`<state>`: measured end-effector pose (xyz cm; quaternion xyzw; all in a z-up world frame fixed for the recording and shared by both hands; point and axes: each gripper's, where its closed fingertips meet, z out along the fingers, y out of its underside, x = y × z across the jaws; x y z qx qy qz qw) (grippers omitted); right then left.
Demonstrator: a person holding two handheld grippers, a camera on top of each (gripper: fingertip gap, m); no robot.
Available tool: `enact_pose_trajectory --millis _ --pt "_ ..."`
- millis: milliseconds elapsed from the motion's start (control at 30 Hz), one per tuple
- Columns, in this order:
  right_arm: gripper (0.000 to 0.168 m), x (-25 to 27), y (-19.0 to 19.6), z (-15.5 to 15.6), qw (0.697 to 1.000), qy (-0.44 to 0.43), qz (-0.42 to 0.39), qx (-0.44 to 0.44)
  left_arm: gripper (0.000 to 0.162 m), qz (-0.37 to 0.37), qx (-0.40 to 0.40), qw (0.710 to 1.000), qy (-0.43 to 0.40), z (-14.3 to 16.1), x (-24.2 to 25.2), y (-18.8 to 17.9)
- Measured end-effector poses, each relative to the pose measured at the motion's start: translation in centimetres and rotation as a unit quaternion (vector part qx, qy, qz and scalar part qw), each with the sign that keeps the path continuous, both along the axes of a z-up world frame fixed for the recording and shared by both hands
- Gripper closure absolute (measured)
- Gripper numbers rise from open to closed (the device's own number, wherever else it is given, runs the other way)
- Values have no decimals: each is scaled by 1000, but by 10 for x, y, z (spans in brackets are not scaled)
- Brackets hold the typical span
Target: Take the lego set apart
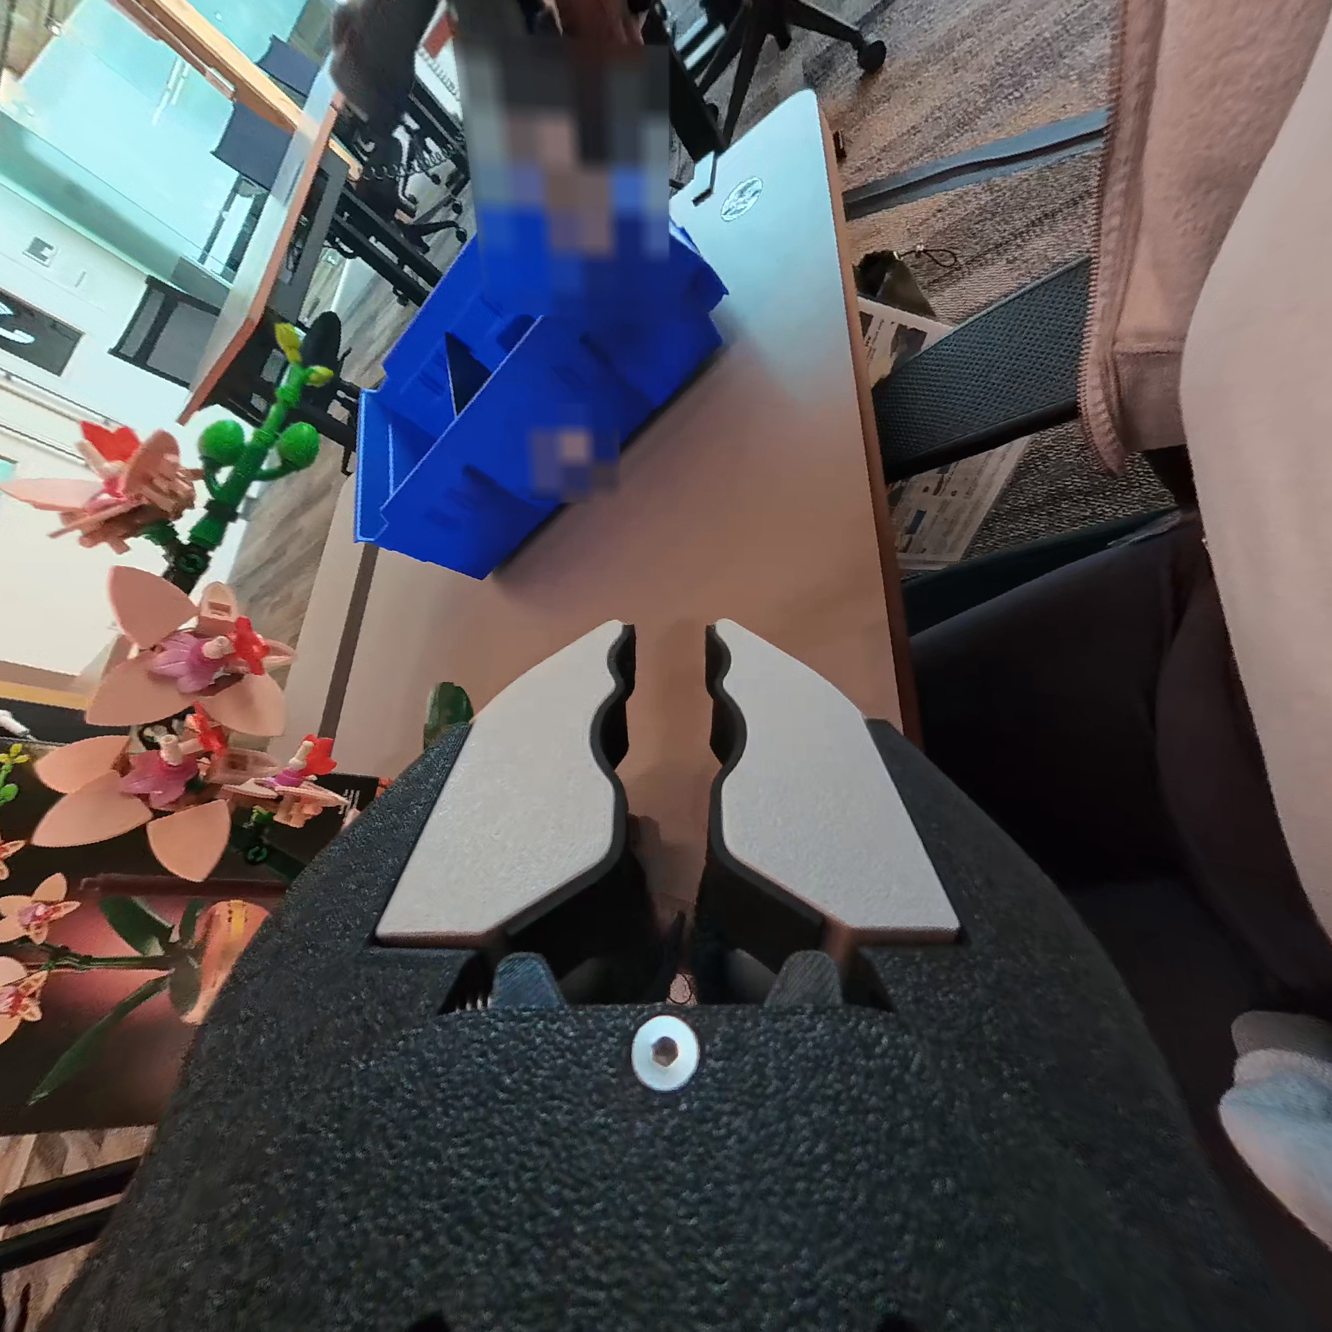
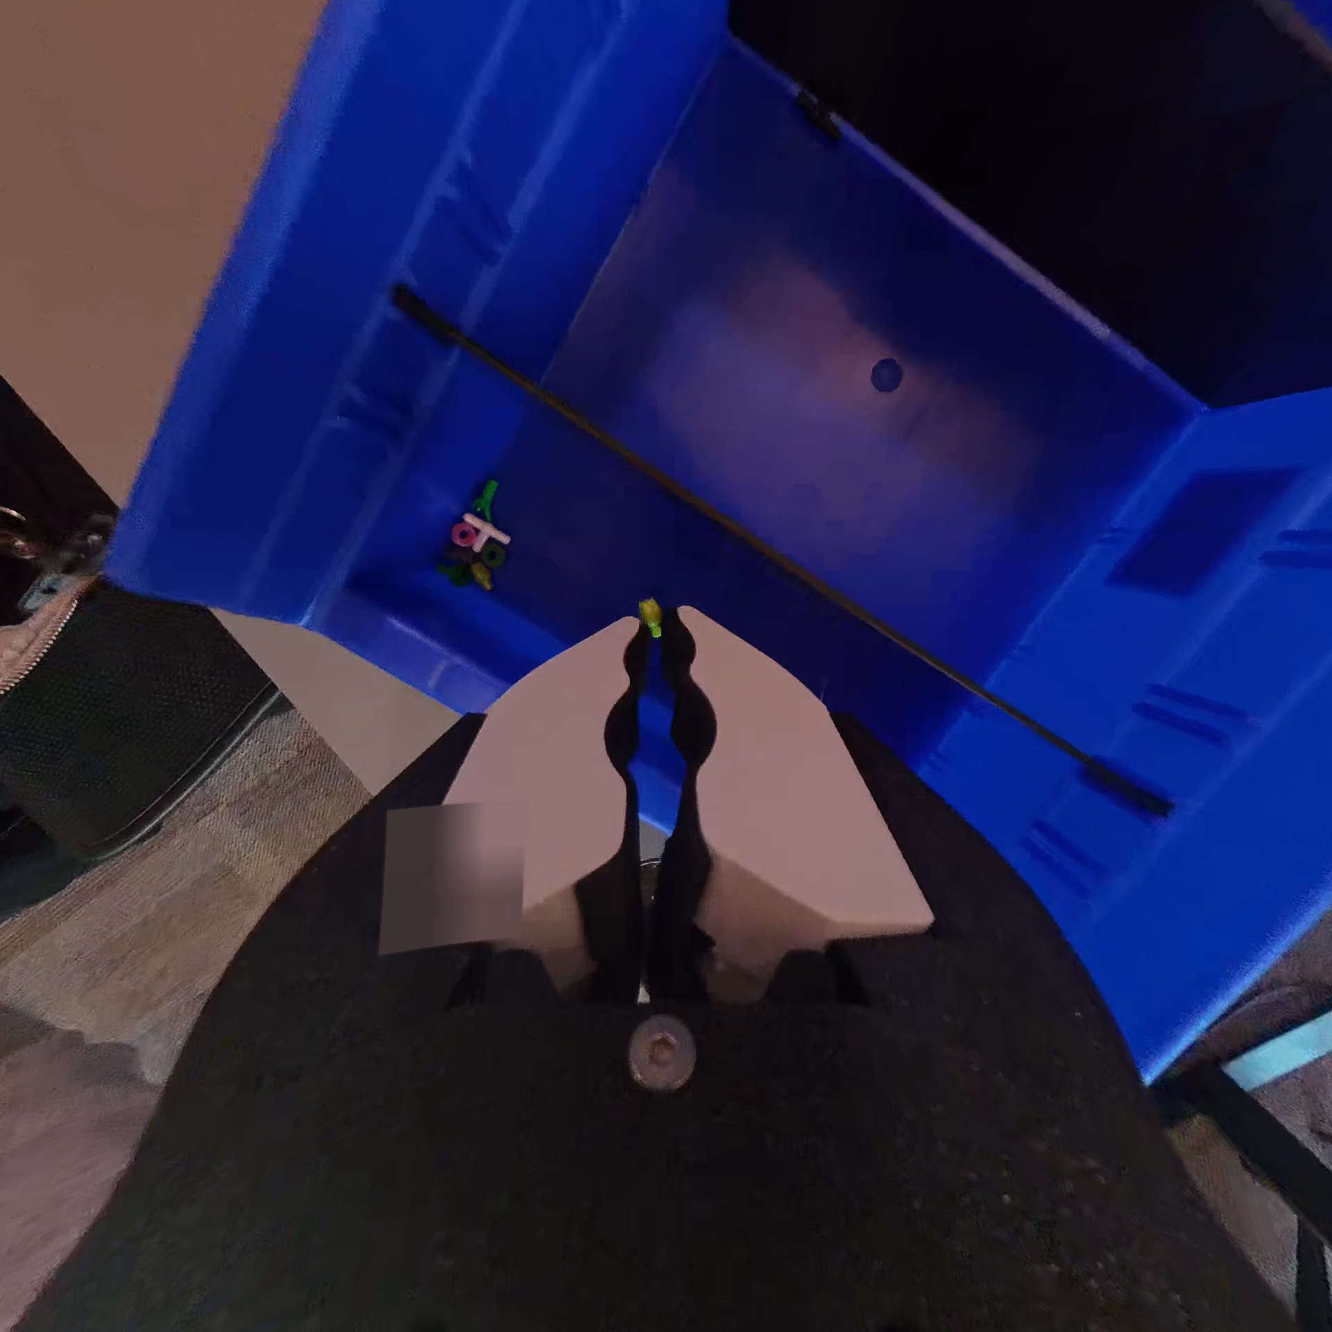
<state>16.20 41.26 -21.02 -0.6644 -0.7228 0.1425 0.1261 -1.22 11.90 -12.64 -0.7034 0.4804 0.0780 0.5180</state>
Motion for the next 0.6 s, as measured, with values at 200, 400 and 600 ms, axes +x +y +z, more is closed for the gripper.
enact_pose_trajectory --millis 200,400,600 --pt "166 -5 -10 42 984 175 -3 16 144 -18 25 999 -38 6 24 7" --pt "166 10 -19 48 950 304 -53 38 143 -45 46 990 -124 -21 103 61" --pt "166 23 -35 38 939 333 -79 47 112 -5 142 986 -84 -23 160 155"
